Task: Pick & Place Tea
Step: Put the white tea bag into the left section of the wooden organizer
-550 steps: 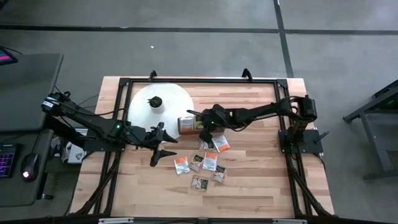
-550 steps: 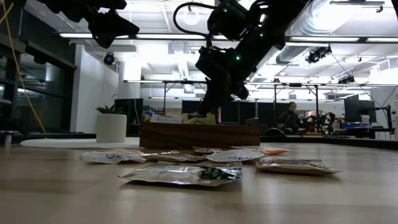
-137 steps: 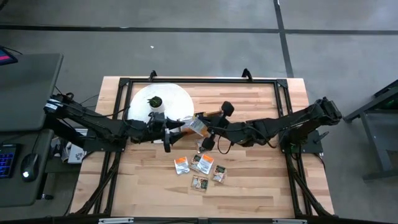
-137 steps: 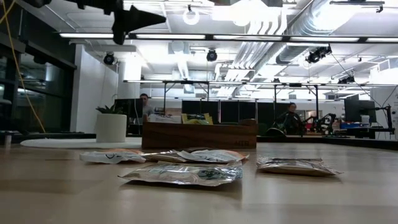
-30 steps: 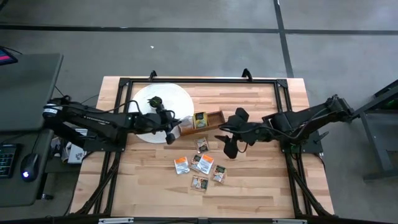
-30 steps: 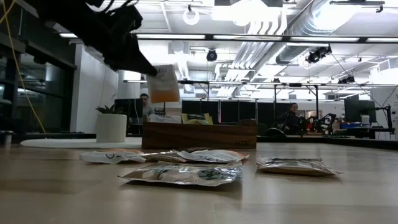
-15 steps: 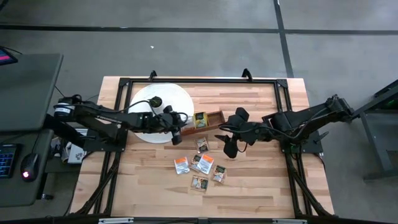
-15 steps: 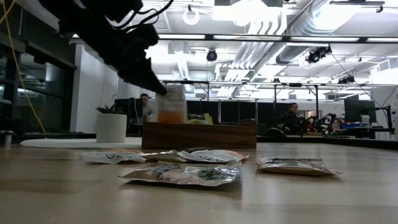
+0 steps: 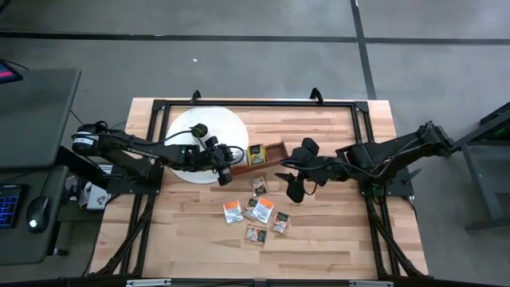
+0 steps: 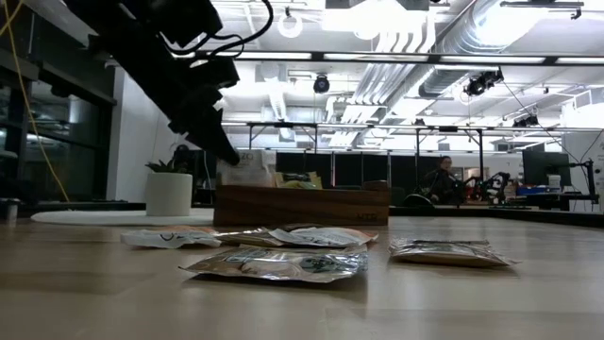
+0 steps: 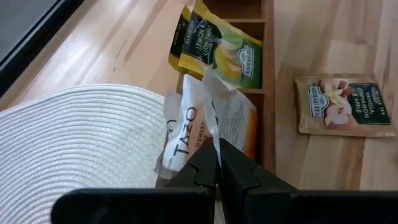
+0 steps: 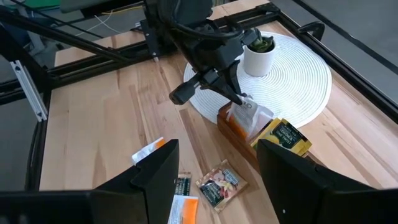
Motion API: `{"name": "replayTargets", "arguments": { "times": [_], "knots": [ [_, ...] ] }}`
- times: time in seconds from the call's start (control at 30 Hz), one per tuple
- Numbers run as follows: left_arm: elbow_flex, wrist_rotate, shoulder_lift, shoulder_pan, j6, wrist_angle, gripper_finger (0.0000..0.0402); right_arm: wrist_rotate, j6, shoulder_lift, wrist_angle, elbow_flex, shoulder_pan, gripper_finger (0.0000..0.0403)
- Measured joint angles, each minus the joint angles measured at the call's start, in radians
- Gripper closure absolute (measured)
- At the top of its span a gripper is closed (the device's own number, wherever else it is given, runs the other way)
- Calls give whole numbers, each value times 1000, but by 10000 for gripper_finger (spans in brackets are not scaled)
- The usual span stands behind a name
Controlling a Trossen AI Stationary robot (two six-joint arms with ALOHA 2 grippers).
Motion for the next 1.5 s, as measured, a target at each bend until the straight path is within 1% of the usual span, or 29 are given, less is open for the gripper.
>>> {"name": "replayTargets", "arguments": {
  "times": [0.1, 0.33, 0.47, 0.6, 0.87, 0.93, 1.0, 1.13, 1.3, 1.4, 1.5],
  "knots": [
    [0, 4, 0, 0, 0, 4, 401, 0, 0, 0, 0, 0, 0, 190],
    [0, 59, 0, 0, 17, 7, 399, -1, 6, 0, 0, 0, 0, 190],
    [0, 61, 0, 0, 26, 10, 381, -1, 15, 0, 0, 0, 0, 190],
    [0, 61, 0, 0, 37, 25, 333, -9, 15, 0, -1, 0, 0, 191],
    [6, 61, -4, 0, 47, 34, 201, -10, 15, 0, -3, 0, 0, 187],
    [18, 62, -22, 0, 79, 29, 180, -21, 15, 0, -4, 0, 0, 187],
    [43, 56, -44, 0, 95, 17, 169, -42, 16, 2, -1, 0, 0, 187],
    [112, 33, -88, -3, 117, -108, 166, -84, 16, 33, 19, 0, 0, 187],
    [192, 17, -143, -37, 128, -305, 165, -195, 16, 121, 89, 0, 0, 187],
    [200, 3, -159, -91, 83, -431, 165, -243, 15, 191, 132, 0, 0, 187],
    [192, -20, -171, -167, -5, -528, 165, -285, 5, 258, 187, 0, 0, 187]
  ]
}}
